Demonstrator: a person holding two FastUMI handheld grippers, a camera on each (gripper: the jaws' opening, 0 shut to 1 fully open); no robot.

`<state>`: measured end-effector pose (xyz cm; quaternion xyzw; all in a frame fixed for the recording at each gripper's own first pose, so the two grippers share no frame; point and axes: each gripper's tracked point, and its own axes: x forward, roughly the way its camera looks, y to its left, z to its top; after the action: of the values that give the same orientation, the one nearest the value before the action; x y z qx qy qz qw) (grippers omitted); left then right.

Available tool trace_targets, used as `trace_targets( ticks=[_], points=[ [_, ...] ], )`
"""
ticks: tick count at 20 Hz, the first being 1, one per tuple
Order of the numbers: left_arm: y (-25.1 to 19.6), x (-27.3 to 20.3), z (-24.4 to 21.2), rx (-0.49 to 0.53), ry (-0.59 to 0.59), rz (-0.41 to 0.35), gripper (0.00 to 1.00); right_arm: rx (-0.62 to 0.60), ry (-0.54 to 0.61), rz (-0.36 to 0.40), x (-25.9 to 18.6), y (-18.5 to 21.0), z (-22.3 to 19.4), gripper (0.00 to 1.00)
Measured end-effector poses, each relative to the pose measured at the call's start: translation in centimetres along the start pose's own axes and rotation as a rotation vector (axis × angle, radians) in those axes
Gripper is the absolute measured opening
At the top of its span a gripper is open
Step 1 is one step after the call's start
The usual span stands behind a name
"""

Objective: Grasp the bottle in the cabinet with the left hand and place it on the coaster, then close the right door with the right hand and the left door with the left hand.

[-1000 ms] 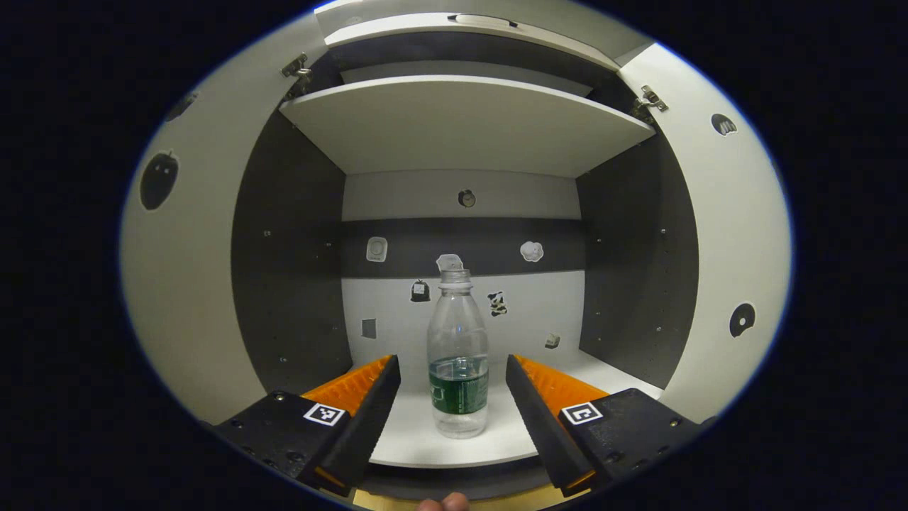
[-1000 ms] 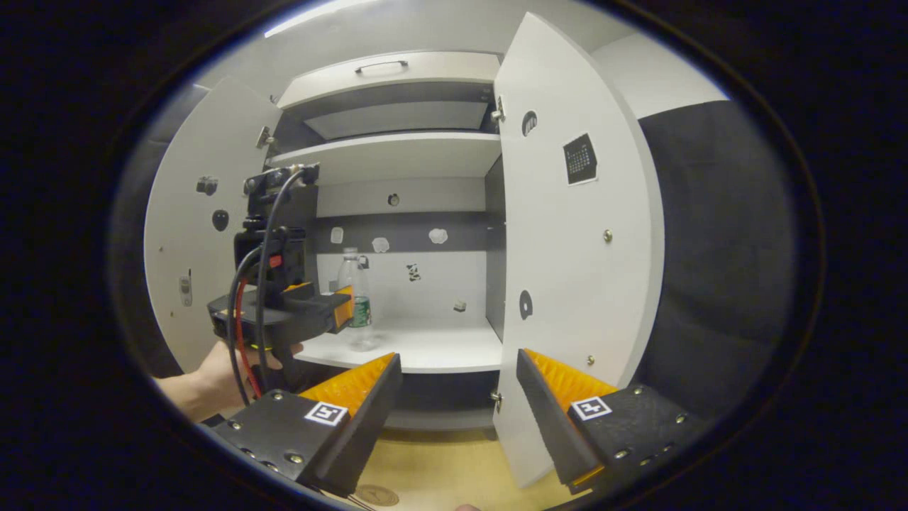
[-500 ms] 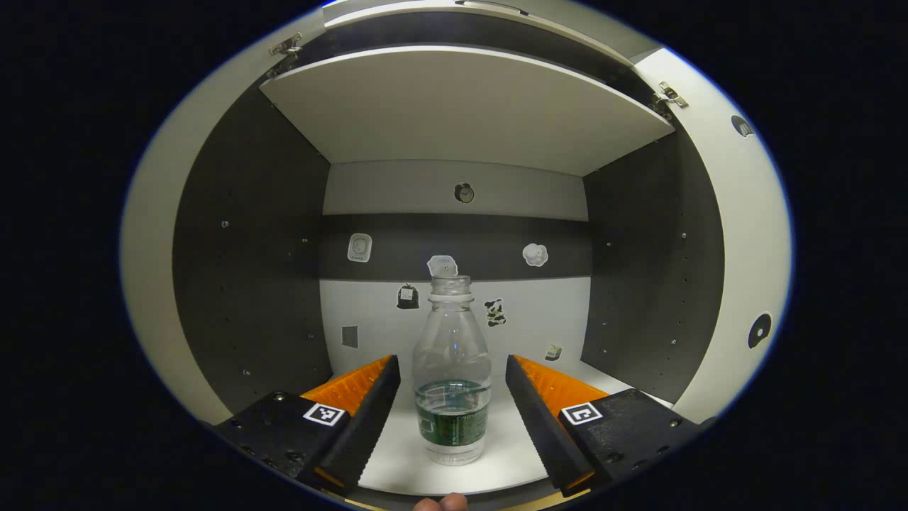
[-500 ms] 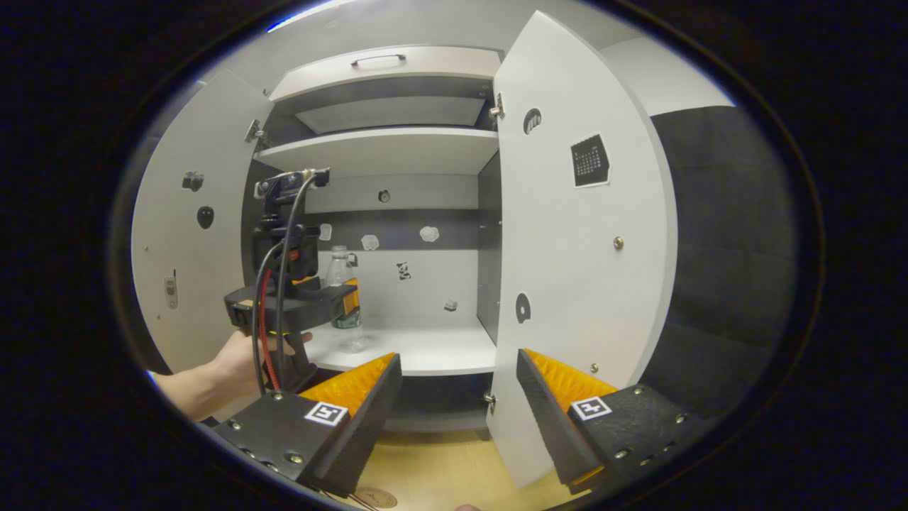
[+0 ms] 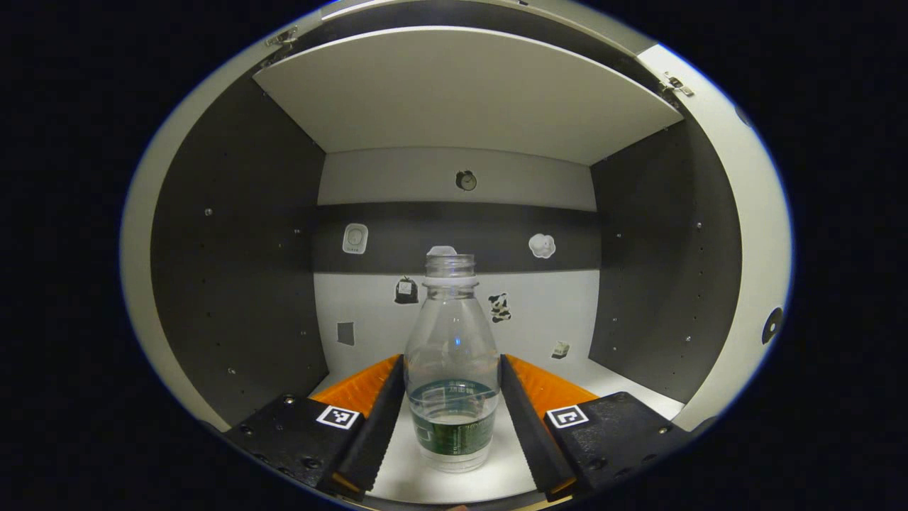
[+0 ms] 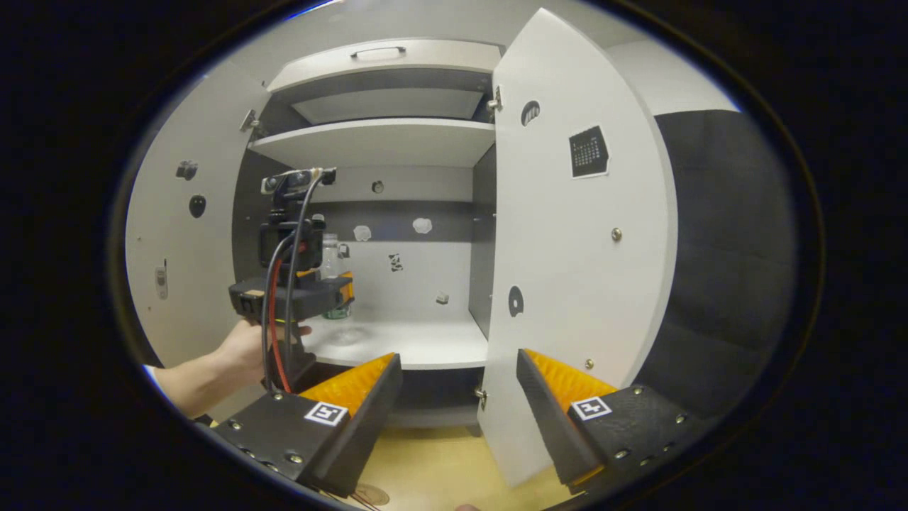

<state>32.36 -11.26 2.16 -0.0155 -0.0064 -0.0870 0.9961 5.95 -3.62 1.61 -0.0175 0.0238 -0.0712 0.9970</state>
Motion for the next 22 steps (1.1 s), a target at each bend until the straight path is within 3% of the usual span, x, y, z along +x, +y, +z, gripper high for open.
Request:
trace_targets(
  ticks=[6, 11, 16, 22],
  points=[
    [-0.9, -7.6, 3.0, 0.007, -0.077, 0.002, 0.82, -0.005, -0.009, 0.059, -1.6, -0.1, -0.3, 0.99],
    [-2.9, -17.3, 1.8, 0.08, -0.106, 0.023, 0.8, -0.004, -0.004, 0.115, -4.2, -1.8, -1.1, 0.99],
    [-4.5, -24.7, -3.7, 0.099, -0.05, 0.053, 0.8, -0.011, 0.048, 0.124, -6.5, -4.8, -3.6, 0.99],
    [-5.8, -29.5, -13.0, 0.063, 0.045, 0.062, 0.81, -0.011, 0.135, 0.115, -7.7, -7.1, -7.8, 0.99]
  ],
)
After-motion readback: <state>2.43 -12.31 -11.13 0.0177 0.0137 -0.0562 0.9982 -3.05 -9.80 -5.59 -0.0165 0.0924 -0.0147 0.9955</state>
